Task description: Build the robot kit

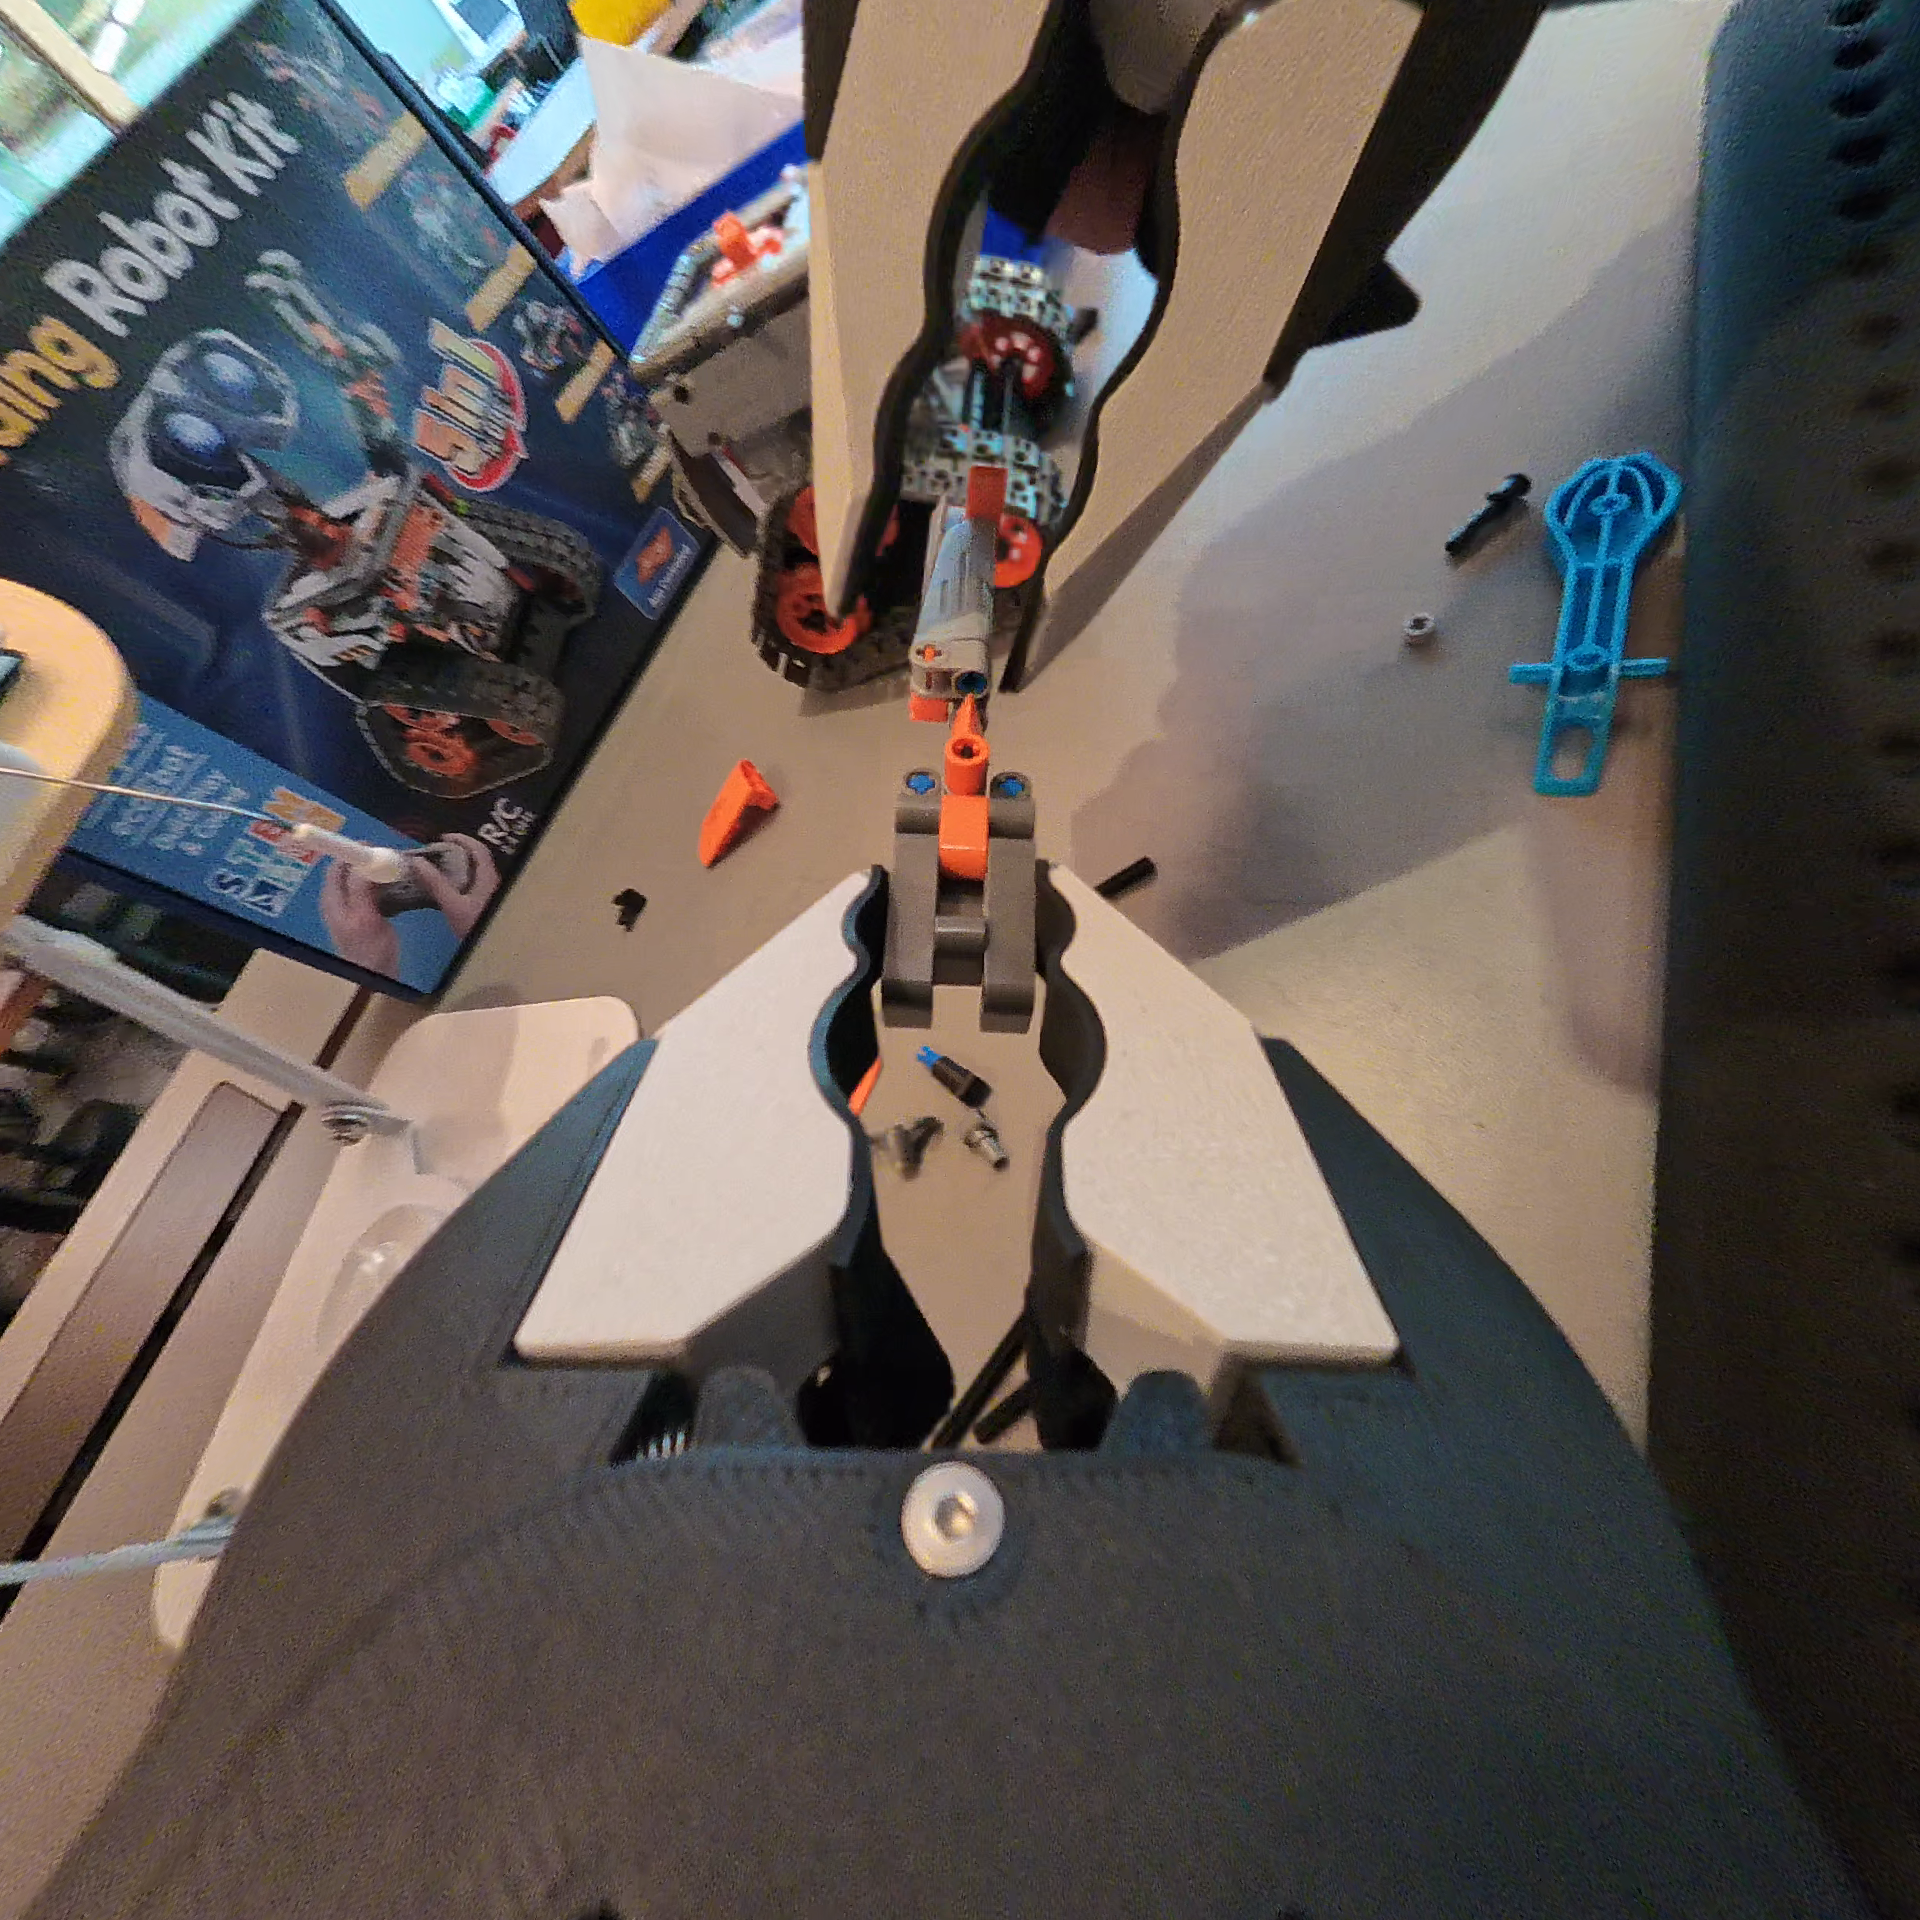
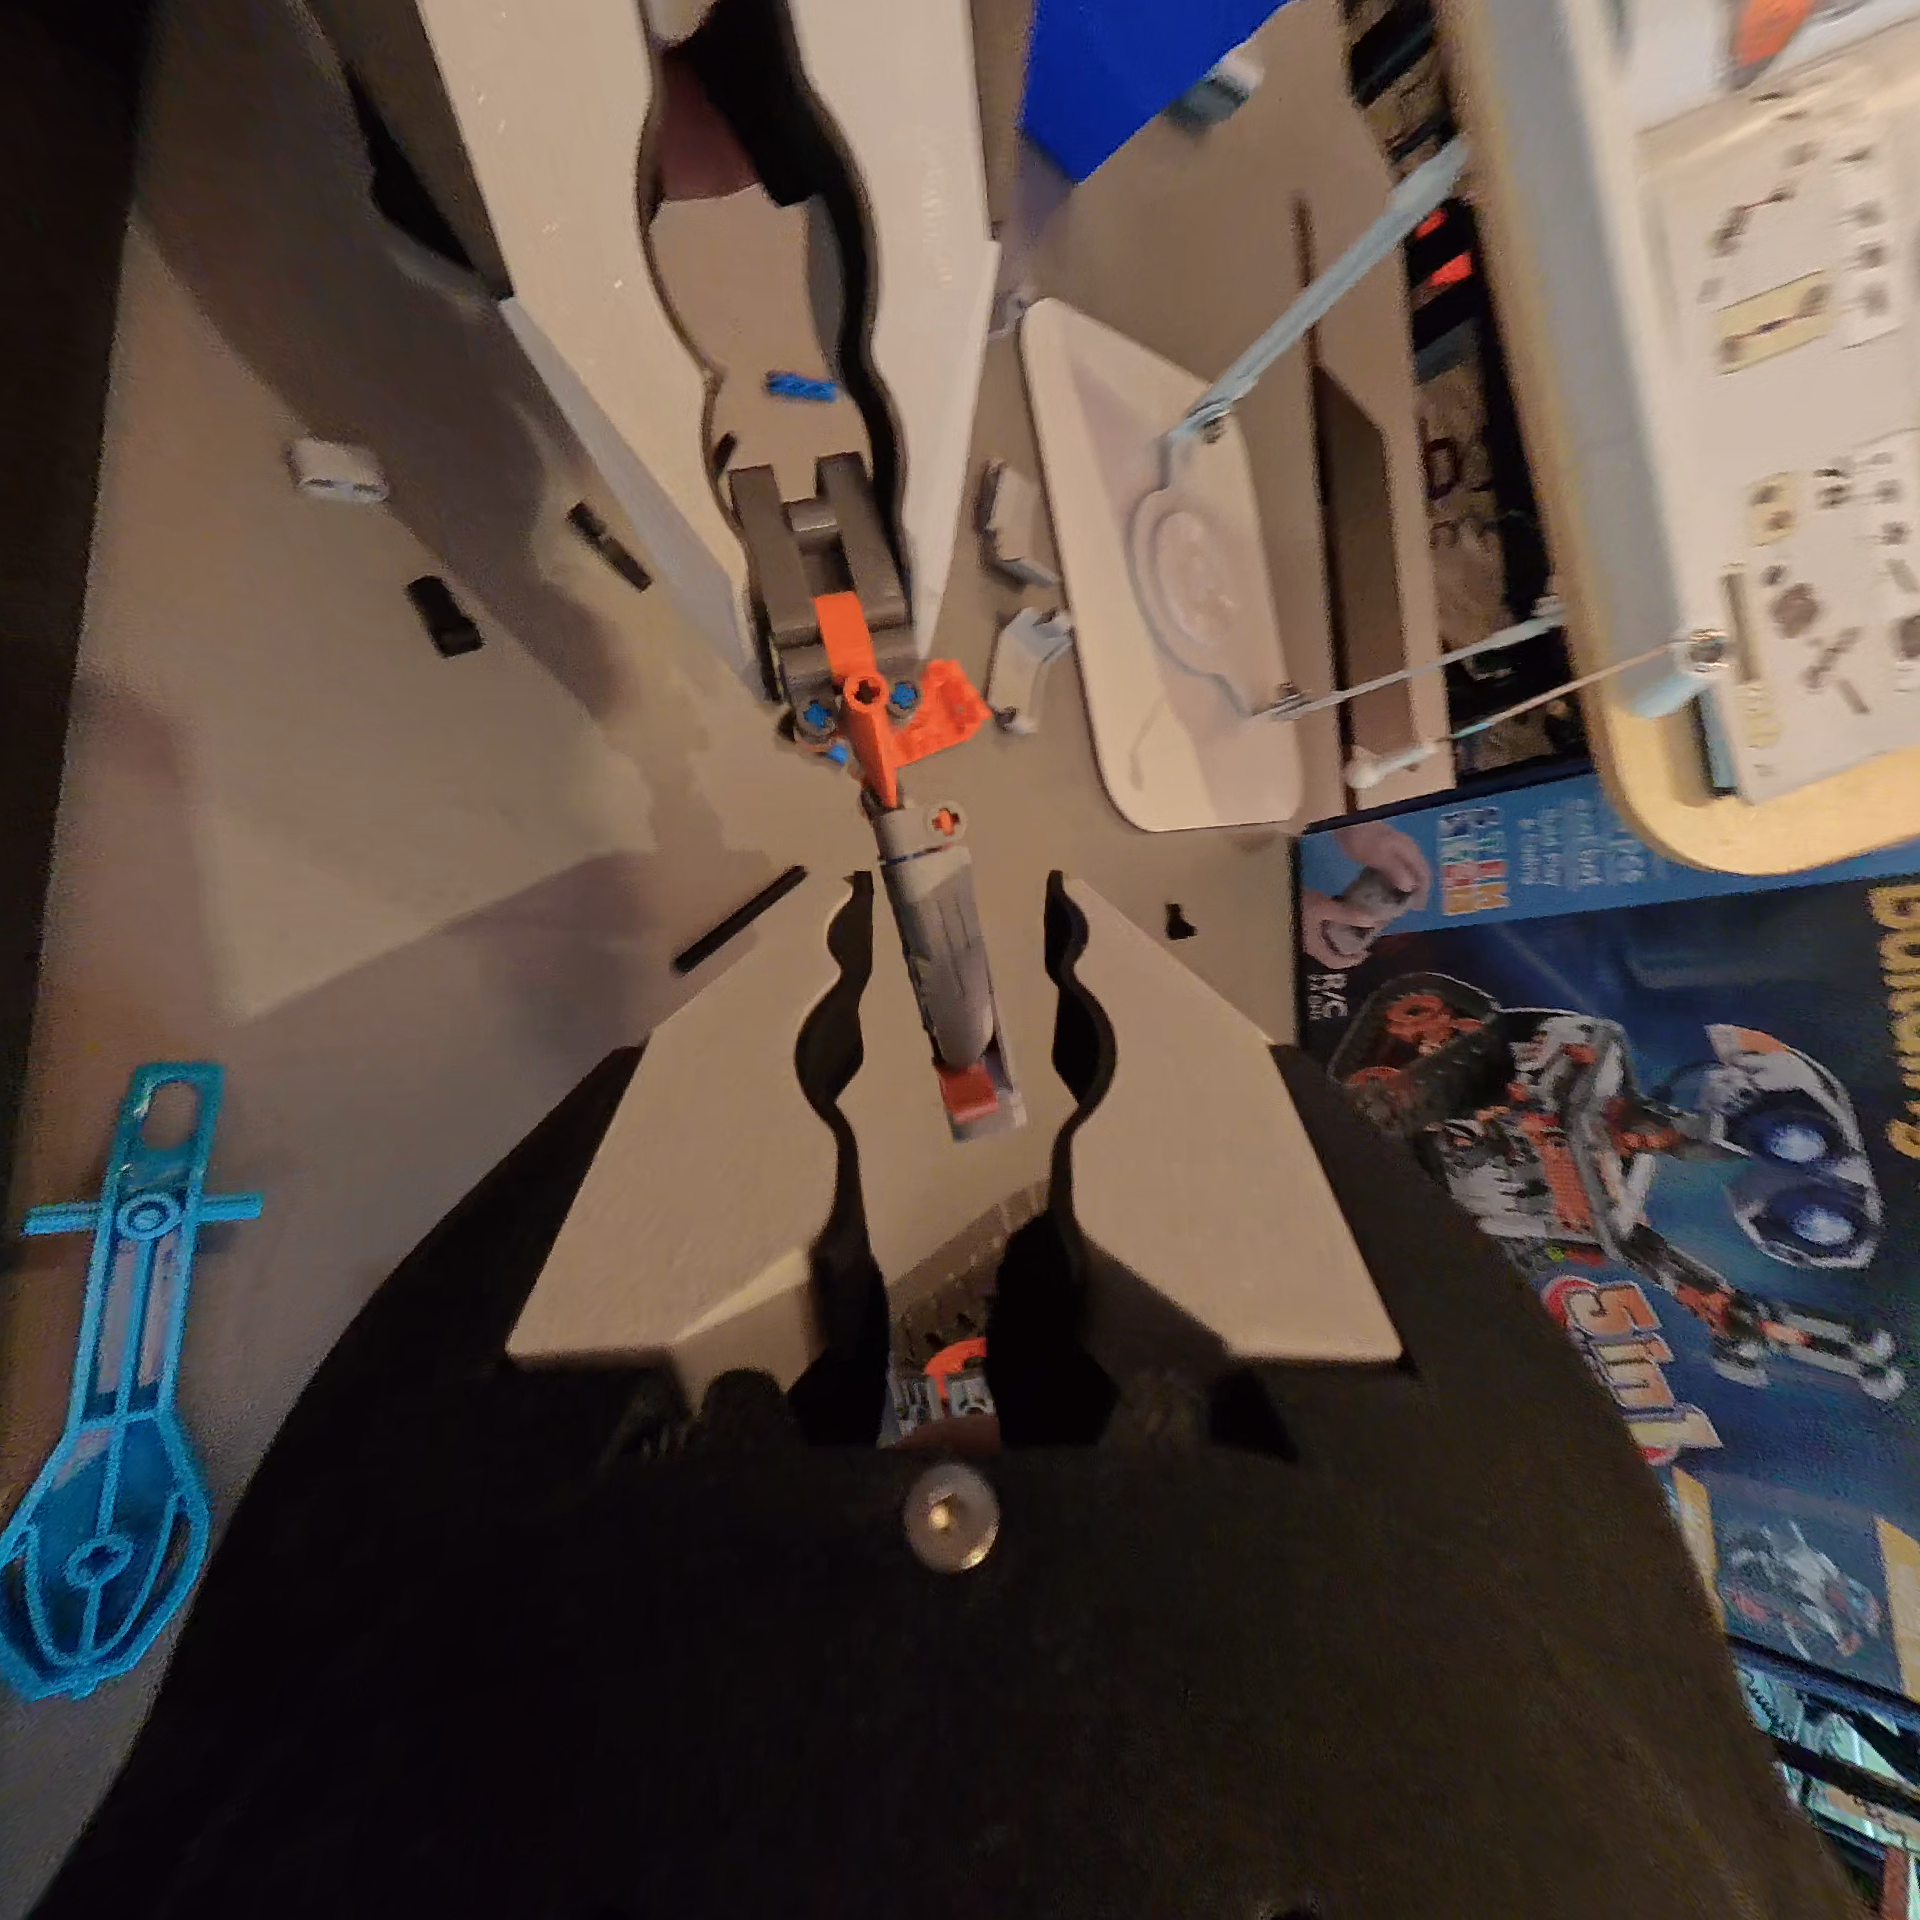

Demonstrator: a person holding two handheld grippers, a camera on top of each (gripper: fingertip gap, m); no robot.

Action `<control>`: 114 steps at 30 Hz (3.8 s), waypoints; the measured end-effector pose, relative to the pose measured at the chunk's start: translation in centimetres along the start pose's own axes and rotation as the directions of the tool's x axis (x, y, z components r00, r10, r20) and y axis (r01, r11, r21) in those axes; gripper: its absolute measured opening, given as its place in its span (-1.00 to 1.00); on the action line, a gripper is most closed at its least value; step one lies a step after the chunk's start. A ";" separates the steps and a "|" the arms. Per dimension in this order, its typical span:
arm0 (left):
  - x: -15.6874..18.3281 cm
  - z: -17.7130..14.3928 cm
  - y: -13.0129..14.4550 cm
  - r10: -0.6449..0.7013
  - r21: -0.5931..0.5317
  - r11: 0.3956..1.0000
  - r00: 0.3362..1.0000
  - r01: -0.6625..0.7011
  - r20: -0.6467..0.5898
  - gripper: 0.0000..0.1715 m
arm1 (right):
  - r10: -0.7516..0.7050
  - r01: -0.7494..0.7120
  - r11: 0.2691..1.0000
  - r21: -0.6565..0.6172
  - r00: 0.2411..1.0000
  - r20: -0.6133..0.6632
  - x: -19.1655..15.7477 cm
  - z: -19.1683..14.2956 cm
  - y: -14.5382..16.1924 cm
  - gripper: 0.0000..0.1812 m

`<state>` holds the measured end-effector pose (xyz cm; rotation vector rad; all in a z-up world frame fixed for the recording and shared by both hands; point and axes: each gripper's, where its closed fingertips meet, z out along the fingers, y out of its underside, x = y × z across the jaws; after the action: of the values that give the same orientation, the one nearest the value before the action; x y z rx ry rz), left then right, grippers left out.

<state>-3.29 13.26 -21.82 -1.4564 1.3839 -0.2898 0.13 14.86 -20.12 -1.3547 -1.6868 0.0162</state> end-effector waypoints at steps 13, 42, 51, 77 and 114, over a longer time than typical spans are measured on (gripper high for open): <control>-3.9 -2.3 -2.6 -0.380 0.250 0.890 0.923 0.381 -0.056 -0.71 | 0.315 -0.274 0.932 0.235 0.936 -0.156 6.2 -4.7 0.3 -0.44; -1.4 -1.5 -3.9 -0.364 0.287 0.857 0.897 0.428 -0.250 -0.72 | 0.450 -0.494 0.805 0.329 0.869 0.204 2.9 -2.6 -1.4 -0.60; -1.2 -1.7 -5.0 -0.360 0.323 0.842 0.896 0.432 -0.260 -0.72 | 0.336 -0.381 0.899 0.215 0.916 0.219 -0.9 0.6 -1.0 -0.59; -3.5 -2.7 -5.3 -0.387 0.394 0.818 0.908 0.419 -0.161 -0.54 | 0.350 -0.361 0.867 0.344 0.932 0.094 1.3 -0.3 -1.4 -0.84; -3.4 -2.0 -4.7 -0.381 0.368 0.835 0.912 0.409 -0.151 -0.56 | 0.322 -0.315 0.883 0.348 0.946 0.042 1.6 -0.3 -1.4 -0.84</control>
<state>-3.11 13.99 -15.77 -1.3856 0.9886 -0.8466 -0.61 15.42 -18.15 -1.3338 -1.3483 0.4749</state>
